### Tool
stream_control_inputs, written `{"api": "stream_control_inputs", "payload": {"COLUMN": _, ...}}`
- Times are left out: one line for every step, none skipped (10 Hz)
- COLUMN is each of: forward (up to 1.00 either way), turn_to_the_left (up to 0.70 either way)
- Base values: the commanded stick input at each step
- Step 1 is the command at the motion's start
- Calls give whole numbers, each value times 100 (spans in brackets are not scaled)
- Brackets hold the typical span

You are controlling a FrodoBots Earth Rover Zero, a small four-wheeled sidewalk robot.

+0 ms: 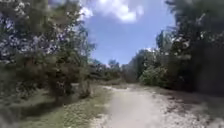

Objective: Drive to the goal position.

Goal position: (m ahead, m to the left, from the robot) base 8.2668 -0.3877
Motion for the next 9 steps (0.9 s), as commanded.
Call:
{"api": "stream_control_inputs", "payload": {"forward": 100, "turn_to_the_left": 0}}
{"api": "stream_control_inputs", "payload": {"forward": 100, "turn_to_the_left": 0}}
{"api": "stream_control_inputs", "payload": {"forward": 100, "turn_to_the_left": 0}}
{"api": "stream_control_inputs", "payload": {"forward": 100, "turn_to_the_left": 0}}
{"api": "stream_control_inputs", "payload": {"forward": 100, "turn_to_the_left": 0}}
{"api": "stream_control_inputs", "payload": {"forward": 100, "turn_to_the_left": 0}}
{"api": "stream_control_inputs", "payload": {"forward": 100, "turn_to_the_left": 0}}
{"api": "stream_control_inputs", "payload": {"forward": 100, "turn_to_the_left": 0}}
{"api": "stream_control_inputs", "payload": {"forward": 100, "turn_to_the_left": 0}}
